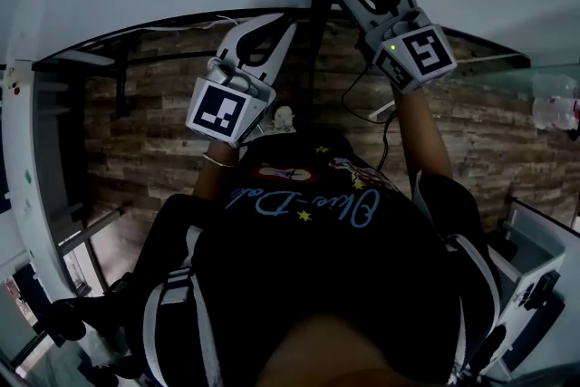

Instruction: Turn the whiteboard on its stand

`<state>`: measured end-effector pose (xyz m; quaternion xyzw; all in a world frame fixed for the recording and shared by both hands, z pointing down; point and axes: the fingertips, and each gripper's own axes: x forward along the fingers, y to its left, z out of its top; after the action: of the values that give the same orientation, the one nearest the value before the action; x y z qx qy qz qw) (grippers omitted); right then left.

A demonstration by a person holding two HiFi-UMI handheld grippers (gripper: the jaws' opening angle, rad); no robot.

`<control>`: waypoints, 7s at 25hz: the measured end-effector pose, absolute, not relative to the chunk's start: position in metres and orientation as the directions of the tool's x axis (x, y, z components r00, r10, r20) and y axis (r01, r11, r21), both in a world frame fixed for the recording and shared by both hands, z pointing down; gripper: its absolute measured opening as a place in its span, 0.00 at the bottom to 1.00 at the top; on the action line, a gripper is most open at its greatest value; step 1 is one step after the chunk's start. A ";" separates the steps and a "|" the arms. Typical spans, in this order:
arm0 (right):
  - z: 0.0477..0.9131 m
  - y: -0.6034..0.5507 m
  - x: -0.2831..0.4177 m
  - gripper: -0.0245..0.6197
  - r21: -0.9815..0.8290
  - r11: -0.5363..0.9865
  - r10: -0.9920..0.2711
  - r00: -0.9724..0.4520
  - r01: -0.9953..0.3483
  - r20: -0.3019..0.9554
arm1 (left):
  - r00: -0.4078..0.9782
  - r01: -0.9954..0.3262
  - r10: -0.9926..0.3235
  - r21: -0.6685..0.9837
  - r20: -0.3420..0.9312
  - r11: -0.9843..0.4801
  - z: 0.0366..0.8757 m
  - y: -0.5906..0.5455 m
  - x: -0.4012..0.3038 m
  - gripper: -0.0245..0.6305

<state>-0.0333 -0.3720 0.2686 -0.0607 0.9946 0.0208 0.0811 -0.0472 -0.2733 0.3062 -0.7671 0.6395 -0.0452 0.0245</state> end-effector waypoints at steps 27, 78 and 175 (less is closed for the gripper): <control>0.278 -0.390 -0.071 0.31 0.002 1.000 -0.002 -0.996 -0.002 -0.092 | 0.211 -0.973 -0.977 -0.090 0.012 -0.211 0.297 -0.292 -0.081 0.10; 0.284 -0.326 -0.066 0.31 0.008 1.000 -0.004 -0.999 -0.004 -0.055 | 0.217 -0.972 -0.976 -0.092 0.009 -0.217 0.306 -0.264 -0.073 0.10; 0.291 -0.195 -0.022 0.32 0.011 0.985 -0.173 -0.981 -0.174 -0.086 | 0.334 -0.937 -0.942 -0.101 0.023 -0.335 0.311 -0.142 -0.056 0.07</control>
<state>-0.0219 -0.1953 0.2914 -0.0872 0.9952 0.0093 0.0424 -0.0561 -0.1417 0.3113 -0.8161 0.5756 -0.0384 0.0348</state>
